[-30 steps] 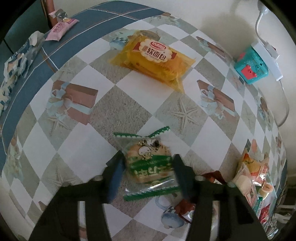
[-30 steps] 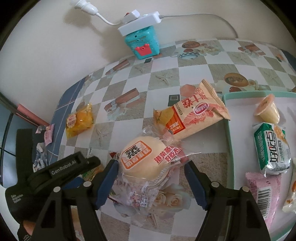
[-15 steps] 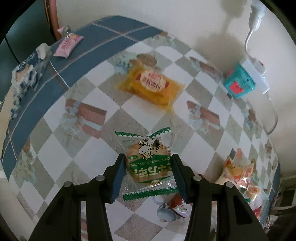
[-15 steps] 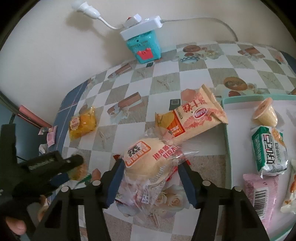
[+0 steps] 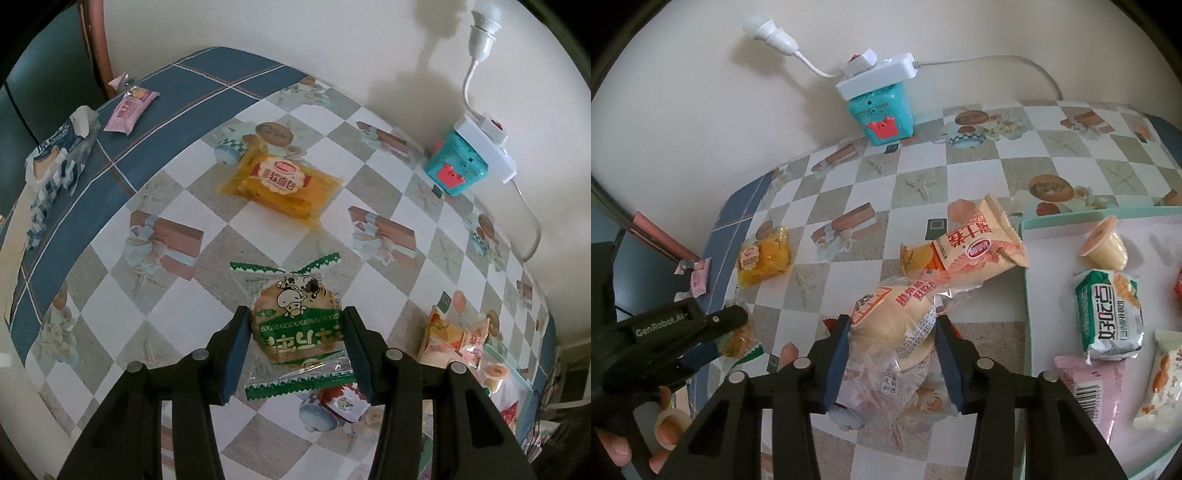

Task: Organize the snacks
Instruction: 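Lift and carry both bun bags over the tray with both grippers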

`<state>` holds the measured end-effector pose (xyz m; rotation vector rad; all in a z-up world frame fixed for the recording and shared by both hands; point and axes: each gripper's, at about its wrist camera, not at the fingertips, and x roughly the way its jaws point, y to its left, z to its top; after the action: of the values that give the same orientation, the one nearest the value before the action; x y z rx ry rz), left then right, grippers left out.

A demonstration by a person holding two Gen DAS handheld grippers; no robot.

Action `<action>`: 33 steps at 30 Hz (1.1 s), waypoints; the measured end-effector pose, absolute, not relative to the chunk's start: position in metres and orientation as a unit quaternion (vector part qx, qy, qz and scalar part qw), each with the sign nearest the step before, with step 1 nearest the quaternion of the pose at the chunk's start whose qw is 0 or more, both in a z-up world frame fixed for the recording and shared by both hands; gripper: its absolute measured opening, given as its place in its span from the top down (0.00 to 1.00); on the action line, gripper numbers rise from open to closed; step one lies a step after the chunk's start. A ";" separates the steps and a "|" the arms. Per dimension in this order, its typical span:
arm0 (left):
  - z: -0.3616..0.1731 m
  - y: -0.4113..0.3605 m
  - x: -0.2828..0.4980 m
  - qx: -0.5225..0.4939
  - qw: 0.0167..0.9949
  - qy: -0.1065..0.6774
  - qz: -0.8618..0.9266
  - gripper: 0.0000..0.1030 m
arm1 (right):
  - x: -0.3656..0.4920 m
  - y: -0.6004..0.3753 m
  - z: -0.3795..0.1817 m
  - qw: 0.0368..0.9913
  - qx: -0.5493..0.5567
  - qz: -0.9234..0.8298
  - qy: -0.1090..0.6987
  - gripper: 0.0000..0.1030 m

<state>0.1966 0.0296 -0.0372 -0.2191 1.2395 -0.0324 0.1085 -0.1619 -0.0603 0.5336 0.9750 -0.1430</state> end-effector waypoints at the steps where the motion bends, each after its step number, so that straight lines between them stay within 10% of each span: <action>1: -0.036 0.028 0.196 -0.101 0.809 0.579 -0.016 0.50 | 0.108 -0.162 -0.061 0.847 0.251 -0.068 0.463 0.54; 33: 0.007 -0.096 0.130 -0.023 0.822 0.555 -0.125 0.50 | 0.035 -0.272 -0.004 0.856 0.299 -0.134 0.401 0.56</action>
<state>0.1300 -0.0963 0.0074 -0.0489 1.1806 -0.2652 0.0352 -0.2715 -0.0041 0.6279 0.8426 -0.2819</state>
